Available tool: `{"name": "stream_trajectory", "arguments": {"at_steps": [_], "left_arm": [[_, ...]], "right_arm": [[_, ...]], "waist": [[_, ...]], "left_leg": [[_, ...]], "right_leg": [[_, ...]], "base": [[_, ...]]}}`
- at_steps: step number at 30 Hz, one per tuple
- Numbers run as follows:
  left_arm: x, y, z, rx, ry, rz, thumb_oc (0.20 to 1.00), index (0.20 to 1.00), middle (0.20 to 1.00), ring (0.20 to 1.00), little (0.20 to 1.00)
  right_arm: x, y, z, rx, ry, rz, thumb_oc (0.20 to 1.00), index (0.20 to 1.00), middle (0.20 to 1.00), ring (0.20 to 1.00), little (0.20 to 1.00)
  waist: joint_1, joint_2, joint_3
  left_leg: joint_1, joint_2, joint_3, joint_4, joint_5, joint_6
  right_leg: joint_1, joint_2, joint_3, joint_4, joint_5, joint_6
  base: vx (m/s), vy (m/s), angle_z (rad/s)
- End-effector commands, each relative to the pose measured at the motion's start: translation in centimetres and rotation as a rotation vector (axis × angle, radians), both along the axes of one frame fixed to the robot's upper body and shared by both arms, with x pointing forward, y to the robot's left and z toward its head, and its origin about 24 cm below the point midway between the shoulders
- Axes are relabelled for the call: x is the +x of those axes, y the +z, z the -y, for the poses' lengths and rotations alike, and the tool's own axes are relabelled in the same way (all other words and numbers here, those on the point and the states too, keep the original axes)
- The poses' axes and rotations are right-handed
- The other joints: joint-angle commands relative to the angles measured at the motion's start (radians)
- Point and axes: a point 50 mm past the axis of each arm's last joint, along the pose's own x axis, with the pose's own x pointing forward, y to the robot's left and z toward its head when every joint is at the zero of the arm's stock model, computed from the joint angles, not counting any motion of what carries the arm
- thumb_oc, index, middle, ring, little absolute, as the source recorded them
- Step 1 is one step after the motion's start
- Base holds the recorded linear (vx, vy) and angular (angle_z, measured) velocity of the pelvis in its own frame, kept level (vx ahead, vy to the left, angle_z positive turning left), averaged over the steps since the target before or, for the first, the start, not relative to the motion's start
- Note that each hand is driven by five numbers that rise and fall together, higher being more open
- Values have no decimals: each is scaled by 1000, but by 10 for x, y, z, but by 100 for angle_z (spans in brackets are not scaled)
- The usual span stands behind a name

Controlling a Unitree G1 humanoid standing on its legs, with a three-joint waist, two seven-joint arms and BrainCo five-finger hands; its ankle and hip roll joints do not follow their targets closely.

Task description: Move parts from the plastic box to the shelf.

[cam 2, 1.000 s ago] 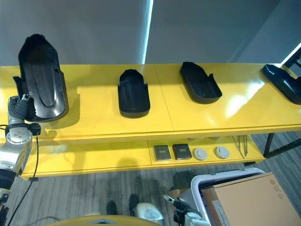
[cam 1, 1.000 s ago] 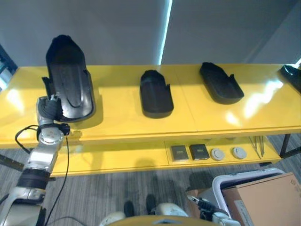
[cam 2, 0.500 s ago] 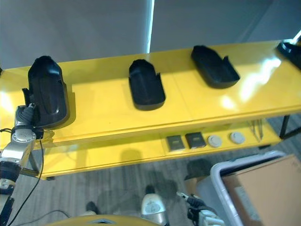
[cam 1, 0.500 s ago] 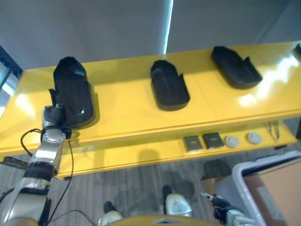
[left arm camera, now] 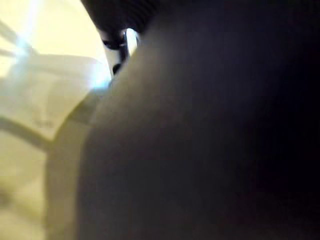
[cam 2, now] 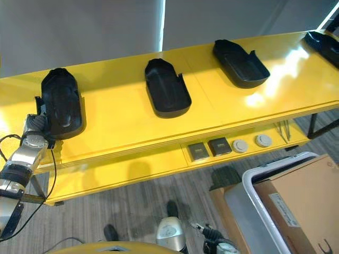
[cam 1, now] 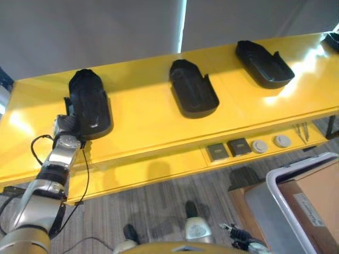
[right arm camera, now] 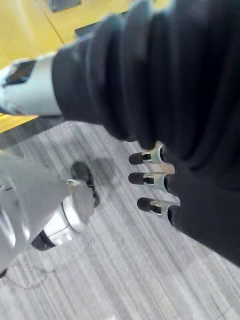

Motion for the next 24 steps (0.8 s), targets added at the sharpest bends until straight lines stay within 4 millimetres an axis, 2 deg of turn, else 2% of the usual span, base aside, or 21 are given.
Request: {"name": "stream_trajectory", "arguments": {"at_steps": [1, 4, 5, 10, 17, 24], "left_arm": [[12, 58, -28, 126, 92, 102, 200, 200, 200, 200, 200], [12, 56, -30, 125, 116, 63, 200, 200, 200, 200, 200], [9, 48, -35, 138, 141, 15, 200, 200, 200, 200, 200], [3, 38, -44, 163, 171, -66, 200, 200, 200, 200, 200], [-8, 41, -68, 274, 180, -188, 200, 200, 200, 200, 200], [-14, 40, -78, 284, 136, -264, 200, 200, 200, 200, 200]], "right_arm": [[3, 5, 7, -31, 7, 15, 1000, 1000, 1000, 1000, 1000], [5, 5, 5, -33, 6, 25, 1000, 1000, 1000, 1000, 1000], [5, 4, 4, -28, 4, 24, 1000, 1000, 1000, 1000, 1000], [3, 3, 2, -32, 22, 11, 1000, 1000, 1000, 1000, 1000], [3, 4, 4, -33, 27, 13, 1000, 1000, 1000, 1000, 1000], [3, 6, 6, -45, 38, 6, 1000, 1000, 1000, 1000, 1000]], "waist": [[-8, 0, 6], [-7, -6, 12], [-6, -13, 15], [-5, -20, 12], [-1, -17, 11], [-1, -5, 8]], "left_leg": [[-34, 19, -34, 30, 3, 42], [-41, 24, -34, 32, 5, 41], [-45, 28, -35, 35, 7, 40], [-45, 33, -32, 41, 8, 38], [-41, 36, -26, 39, 9, 36], [-30, 29, -23, 35, 6, 38]], "right_leg": [[-46, 40, 26, 90, -42, -19], [-45, 45, 30, 84, -41, -21], [-41, 48, 30, 80, -42, -22], [-30, 48, 28, 71, -41, -24], [-20, 46, 26, 58, -38, -23], [-9, 41, 26, 50, -37, -20]], "base": [[-46, -66, -7], [-28, -50, -5], [-2, -31, -2], [26, -21, -1], [0, 0, 0], [16, 28, 0]]}}
